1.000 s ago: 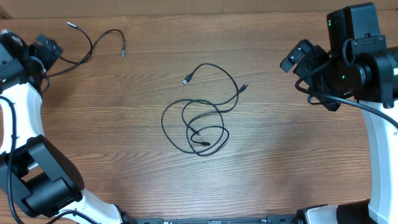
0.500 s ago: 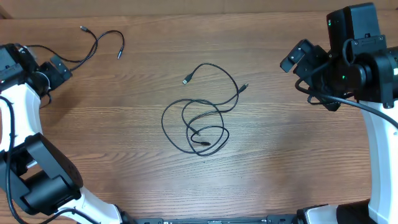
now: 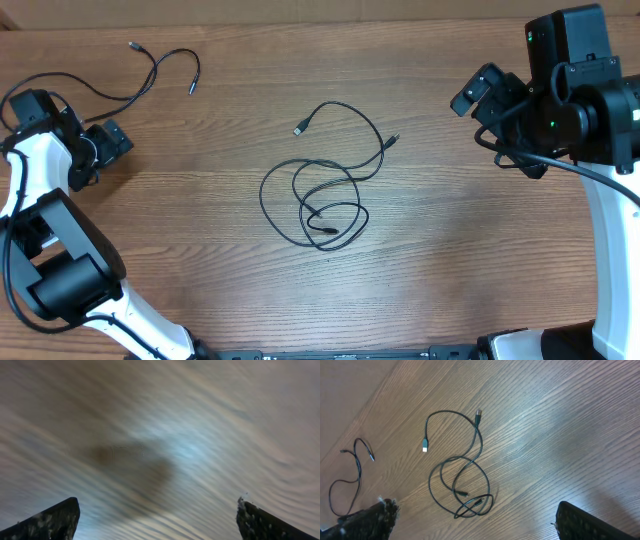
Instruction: Untangle cables
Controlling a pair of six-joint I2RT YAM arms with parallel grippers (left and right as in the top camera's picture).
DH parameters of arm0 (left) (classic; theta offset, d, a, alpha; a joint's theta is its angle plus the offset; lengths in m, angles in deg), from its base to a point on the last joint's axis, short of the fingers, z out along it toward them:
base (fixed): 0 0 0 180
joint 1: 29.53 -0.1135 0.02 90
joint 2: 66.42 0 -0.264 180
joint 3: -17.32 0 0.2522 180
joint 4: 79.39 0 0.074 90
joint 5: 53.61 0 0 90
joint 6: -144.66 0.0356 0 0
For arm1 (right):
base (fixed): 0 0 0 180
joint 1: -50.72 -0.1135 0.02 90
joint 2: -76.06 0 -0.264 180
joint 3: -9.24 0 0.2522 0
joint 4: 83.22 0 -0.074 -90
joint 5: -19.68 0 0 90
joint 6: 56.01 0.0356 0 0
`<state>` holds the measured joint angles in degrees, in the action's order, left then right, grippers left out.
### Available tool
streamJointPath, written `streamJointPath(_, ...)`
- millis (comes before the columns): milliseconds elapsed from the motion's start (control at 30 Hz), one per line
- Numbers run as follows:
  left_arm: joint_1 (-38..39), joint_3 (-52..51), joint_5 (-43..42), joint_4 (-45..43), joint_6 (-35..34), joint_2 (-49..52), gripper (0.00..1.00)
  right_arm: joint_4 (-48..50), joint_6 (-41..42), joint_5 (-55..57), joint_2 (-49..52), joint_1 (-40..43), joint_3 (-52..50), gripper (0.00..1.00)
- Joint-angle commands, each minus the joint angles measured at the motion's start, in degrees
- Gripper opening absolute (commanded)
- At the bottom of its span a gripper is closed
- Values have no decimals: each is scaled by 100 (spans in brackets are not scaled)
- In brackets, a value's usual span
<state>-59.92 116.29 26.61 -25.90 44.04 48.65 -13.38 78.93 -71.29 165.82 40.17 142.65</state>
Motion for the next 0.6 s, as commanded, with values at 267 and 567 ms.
streamJointPath(267, 1515, 44, -4411, 2444, 2485, -857, 100, 24, -26, 94, -4, 2, 35, 100)
streamJointPath(567, 4251, 39, -2315, 3244, 2830, -846, 100, 24, -26, 94, -4, 2, 35, 100)
